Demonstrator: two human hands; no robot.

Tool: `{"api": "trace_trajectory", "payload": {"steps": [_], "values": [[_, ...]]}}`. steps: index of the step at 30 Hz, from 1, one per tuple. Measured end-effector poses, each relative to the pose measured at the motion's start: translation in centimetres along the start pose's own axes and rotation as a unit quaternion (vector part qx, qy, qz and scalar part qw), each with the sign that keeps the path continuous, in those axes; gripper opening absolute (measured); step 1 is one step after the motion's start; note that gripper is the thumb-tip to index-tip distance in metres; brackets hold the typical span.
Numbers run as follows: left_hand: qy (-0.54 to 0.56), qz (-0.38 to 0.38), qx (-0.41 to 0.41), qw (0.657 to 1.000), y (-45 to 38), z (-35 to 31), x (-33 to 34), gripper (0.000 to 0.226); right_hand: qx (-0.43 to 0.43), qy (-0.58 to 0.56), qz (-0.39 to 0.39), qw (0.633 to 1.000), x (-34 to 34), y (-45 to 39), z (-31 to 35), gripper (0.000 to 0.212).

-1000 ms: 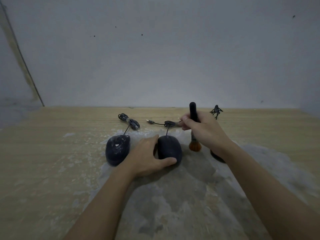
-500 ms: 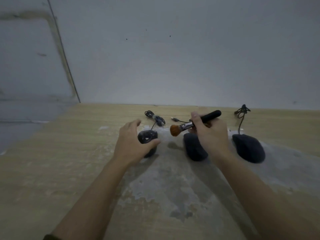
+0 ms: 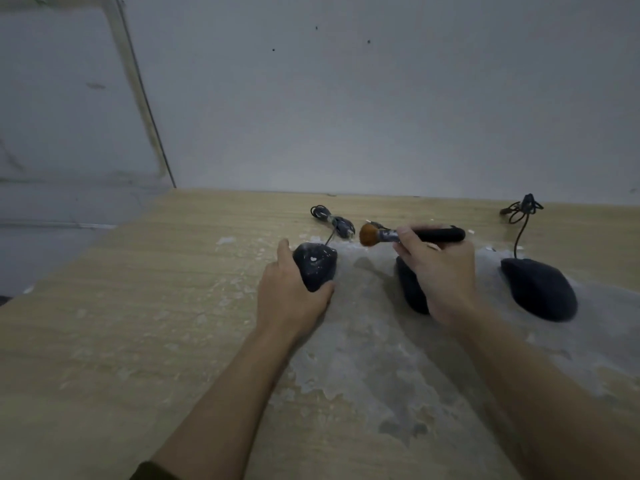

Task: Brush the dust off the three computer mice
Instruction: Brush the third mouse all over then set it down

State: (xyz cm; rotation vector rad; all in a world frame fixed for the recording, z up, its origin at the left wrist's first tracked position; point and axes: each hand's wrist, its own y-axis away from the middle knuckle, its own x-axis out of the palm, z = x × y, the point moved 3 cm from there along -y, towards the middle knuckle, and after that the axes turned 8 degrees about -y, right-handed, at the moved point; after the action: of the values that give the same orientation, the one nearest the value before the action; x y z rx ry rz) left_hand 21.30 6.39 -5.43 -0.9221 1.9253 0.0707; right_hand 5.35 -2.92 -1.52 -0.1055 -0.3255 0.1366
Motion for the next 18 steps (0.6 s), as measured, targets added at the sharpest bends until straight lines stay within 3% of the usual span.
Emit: {"api": "trace_trajectory", "payload": {"steps": [3, 5, 7, 8, 12, 13, 16, 18], "values": [[0.026, -0.009, 0.011, 1.000, 0.0, 0.2, -0.1, 0.097, -0.027, -0.012, 0.077, 0.997, 0.8, 0.0, 1.5, 0.013], [0.043, -0.015, 0.023, 0.999, 0.1, 0.1, -0.3, 0.097, -0.034, -0.021, 0.195, 0.980, 1.8, 0.3, 2.5, 0.015], [0.062, -0.023, 0.031, 0.997, 0.2, 0.0, -0.5, 0.098, -0.045, 0.056, 0.306, 0.949, 2.6, 0.7, 2.9, 0.013], [0.068, -0.026, 0.037, 0.997, 0.3, -0.1, -0.6, 0.099, -0.066, 0.101, 0.313, 0.942, 2.7, 0.7, 2.6, 0.013], [0.079, -0.025, 0.054, 0.995, 0.4, -0.6, -0.8, 0.096, -0.213, 0.165, 0.137, 0.953, 2.2, -0.1, 2.3, 0.008], [0.083, -0.023, 0.059, 0.995, 0.4, -0.7, -0.8, 0.095, -0.209, 0.151, 0.155, 0.954, 2.3, 0.1, 2.5, 0.008], [0.087, -0.019, 0.069, 0.994, 0.3, -0.6, -0.8, 0.094, -0.113, 0.121, 0.316, 0.934, 2.7, 0.5, 3.0, 0.012], [0.093, -0.022, 0.075, 0.993, 0.2, -0.5, -0.8, 0.094, -0.109, 0.127, 0.325, 0.931, 2.6, 0.2, 3.0, 0.010]]}}
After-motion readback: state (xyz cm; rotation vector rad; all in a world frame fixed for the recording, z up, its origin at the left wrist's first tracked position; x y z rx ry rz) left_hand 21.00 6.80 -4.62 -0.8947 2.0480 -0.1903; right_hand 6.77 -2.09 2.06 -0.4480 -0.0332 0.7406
